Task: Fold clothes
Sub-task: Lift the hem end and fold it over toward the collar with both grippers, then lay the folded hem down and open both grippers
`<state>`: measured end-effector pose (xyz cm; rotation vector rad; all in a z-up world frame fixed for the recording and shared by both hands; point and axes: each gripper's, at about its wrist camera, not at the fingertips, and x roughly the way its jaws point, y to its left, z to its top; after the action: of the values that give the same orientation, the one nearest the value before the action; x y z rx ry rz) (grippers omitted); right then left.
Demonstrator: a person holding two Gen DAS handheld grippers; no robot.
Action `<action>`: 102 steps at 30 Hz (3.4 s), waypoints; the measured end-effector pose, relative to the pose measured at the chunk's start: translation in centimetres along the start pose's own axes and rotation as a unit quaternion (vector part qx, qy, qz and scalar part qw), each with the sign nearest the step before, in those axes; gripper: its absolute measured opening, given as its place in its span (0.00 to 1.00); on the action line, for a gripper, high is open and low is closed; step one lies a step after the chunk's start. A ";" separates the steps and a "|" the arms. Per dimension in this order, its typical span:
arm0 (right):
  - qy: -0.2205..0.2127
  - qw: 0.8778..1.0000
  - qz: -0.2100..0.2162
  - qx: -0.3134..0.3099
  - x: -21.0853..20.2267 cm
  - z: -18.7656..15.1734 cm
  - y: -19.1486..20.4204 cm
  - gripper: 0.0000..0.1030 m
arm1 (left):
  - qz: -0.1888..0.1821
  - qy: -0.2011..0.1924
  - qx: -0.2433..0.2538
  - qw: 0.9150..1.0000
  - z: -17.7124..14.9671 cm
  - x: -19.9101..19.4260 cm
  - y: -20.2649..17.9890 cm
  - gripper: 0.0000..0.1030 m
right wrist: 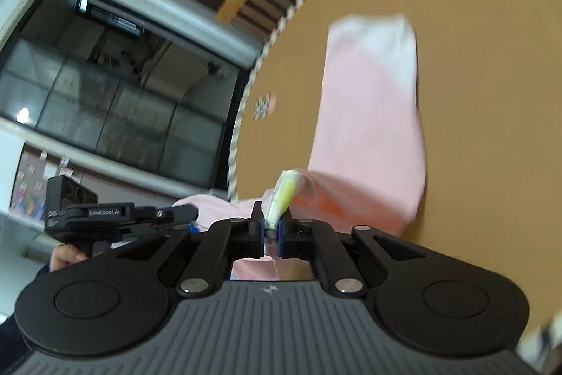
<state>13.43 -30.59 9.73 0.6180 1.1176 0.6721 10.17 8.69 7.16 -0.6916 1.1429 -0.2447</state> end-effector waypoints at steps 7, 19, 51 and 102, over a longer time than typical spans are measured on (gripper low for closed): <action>-0.020 0.993 -0.079 0.084 7.5 12.1 -4.0 0.06 | 0.040 0.002 -0.007 0.999 12.8 10.1 -1.7 0.06; 0.014 0.965 -0.157 0.210 17.6 18.1 -13.6 0.16 | 0.078 0.071 -0.090 0.990 22.5 23.7 3.0 0.07; -0.085 0.976 -0.199 0.011 18.2 17.6 -12.6 0.03 | 0.127 -0.138 0.367 0.911 16.9 25.3 0.0 0.04; -0.017 0.963 -0.215 -0.163 14.1 -7.4 -6.4 0.05 | 0.091 -0.085 0.303 0.945 -5.7 17.6 2.3 0.35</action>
<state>11.60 -23.34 -5.73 0.0959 1.0347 0.4504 12.01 -0.75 -8.76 -0.0575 0.8909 -0.3511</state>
